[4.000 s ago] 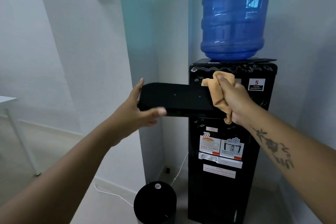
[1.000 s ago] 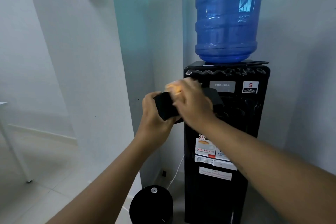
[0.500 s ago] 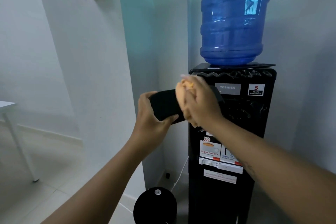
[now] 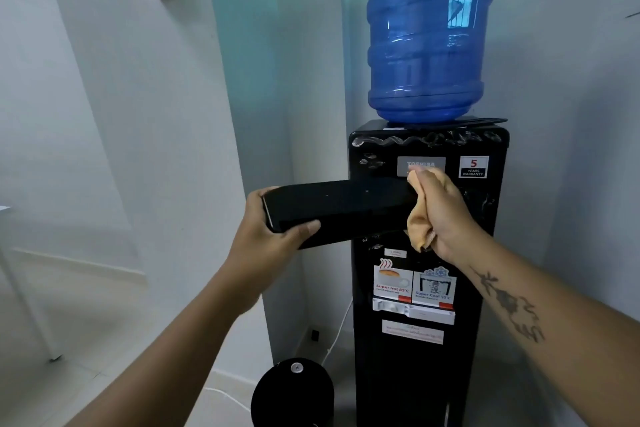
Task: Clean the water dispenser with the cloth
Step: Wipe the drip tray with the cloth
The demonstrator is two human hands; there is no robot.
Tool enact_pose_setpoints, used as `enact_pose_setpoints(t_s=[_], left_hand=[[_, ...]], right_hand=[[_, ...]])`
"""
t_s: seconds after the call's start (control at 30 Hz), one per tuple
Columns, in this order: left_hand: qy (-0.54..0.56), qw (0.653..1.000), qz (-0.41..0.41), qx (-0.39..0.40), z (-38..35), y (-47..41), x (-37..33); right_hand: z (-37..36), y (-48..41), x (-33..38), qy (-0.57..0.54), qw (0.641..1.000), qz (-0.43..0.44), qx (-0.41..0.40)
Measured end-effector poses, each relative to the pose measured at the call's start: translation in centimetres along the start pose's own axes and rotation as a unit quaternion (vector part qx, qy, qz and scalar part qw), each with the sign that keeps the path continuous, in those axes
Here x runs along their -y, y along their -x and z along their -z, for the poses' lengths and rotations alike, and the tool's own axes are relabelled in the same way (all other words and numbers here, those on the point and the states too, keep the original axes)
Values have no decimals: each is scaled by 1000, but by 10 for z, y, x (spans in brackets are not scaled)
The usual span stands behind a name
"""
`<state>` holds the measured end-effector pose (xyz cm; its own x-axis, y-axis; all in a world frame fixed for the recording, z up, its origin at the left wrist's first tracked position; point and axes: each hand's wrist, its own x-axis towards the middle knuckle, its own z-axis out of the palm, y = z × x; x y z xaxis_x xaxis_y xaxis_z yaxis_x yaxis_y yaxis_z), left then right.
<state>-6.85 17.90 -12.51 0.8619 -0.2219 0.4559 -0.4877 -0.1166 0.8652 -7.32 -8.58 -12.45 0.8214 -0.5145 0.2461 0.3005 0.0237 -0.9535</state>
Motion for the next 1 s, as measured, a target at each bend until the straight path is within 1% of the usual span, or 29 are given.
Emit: enact_pose_setpoints(t_s=[0.07,0.1,0.13,0.17,0.2,0.27,0.33,0.4,0.47,0.53,0.57,0.6,0.67,0.7,0.77,0.8,0.87,0.93,1.0], left_hand=[[74,994,76,27,3,-7,6],[124,985,112,42,3,-10,10],[174,972,147,51,0,-12,14],[201,963,175,49,-3,-14,16],[211,955,206,45,-7,-15,19],[194,939,279,46,-18,-15,24],[161,925,337,61,-25,-13,33],[167,922,342,72,-30,-10,41],[199,919,320,114,-35,-8,50],[199,919,300,159,-43,-4,54],[183,926,291,157,-49,-1,56],[166,936,278,136,-58,1,61],[128,955,259,74,-75,5,71],[122,957,259,51,-84,7,77],[129,948,290,26,-107,7,100],[138,941,308,21,-114,8,111],[151,925,347,24,-133,9,145],[150,913,376,37,-149,11,182],[113,911,392,57,-166,15,217]], right_hand=[[8,8,6,-45,997,-16,53],[12,12,9,-55,995,-12,88],[18,17,10,-50,992,0,115],[22,20,9,-40,990,20,134],[28,26,7,-27,988,40,144],[37,36,-3,3,987,60,149],[47,43,-16,60,989,70,114],[56,50,-26,87,991,52,89],[64,59,-33,67,993,22,99],[68,65,-41,75,994,11,80],[71,66,-46,91,994,3,60],[74,66,-51,108,993,-9,38],[81,61,-70,126,991,-52,-17],[86,58,-81,128,987,-80,-49],[99,53,-110,124,977,-142,-95],[104,54,-122,110,974,-174,-98],[118,55,-150,65,960,-253,-99],[132,53,-175,39,936,-330,-113],[142,47,-197,31,922,-359,-145]])
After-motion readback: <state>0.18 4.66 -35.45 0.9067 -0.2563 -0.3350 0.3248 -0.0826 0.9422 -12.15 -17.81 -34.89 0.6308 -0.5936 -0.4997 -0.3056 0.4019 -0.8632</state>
